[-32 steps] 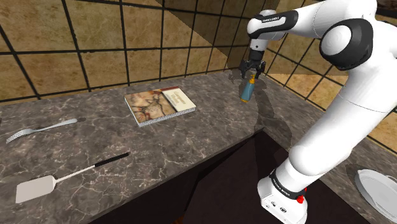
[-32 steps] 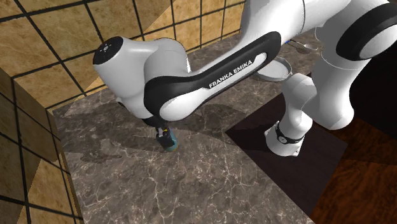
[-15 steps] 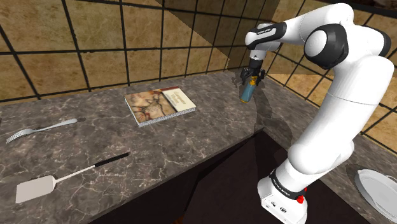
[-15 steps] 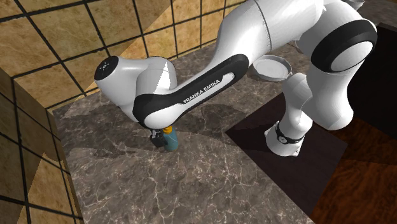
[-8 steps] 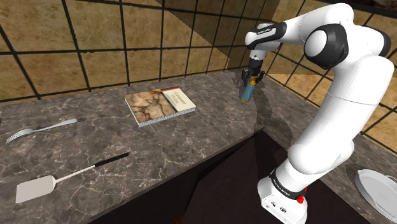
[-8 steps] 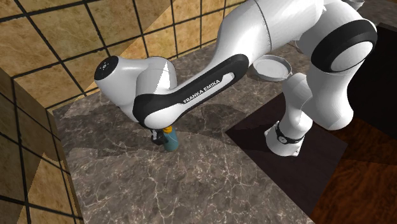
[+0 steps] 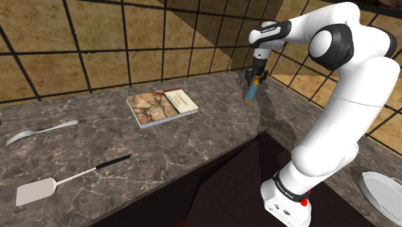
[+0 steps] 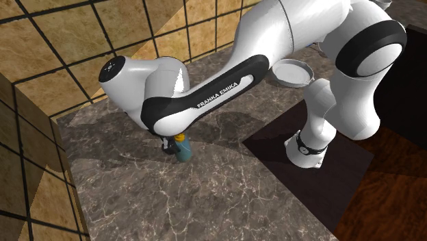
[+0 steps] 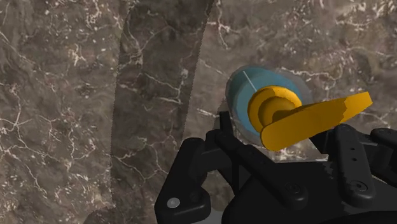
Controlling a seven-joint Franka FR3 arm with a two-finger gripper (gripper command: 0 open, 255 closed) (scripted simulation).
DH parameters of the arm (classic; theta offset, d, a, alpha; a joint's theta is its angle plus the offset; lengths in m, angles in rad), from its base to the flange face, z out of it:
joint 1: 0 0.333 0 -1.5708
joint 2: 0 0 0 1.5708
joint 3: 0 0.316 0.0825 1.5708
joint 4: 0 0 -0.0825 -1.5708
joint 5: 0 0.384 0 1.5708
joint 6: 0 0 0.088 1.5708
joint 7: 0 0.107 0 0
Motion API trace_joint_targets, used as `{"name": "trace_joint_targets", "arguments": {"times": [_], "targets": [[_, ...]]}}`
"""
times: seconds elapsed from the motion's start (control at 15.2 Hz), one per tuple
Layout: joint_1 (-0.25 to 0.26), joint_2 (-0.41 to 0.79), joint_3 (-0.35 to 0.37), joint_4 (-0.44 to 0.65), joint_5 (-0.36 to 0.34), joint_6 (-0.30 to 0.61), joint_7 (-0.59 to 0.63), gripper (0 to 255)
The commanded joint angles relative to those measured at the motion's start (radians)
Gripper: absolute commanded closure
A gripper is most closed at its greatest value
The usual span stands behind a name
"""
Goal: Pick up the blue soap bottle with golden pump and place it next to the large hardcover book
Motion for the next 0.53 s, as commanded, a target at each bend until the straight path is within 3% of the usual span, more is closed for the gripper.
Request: {"name": "trace_joint_targets", "arguments": {"times": [0.0,0.46], "targets": [[0.001,-0.010,-0.001,0.014,-0.003,-0.024,0.001,255],[0.002,-0.031,-0.003,0.082,-0.010,-0.111,0.001,255]]}}
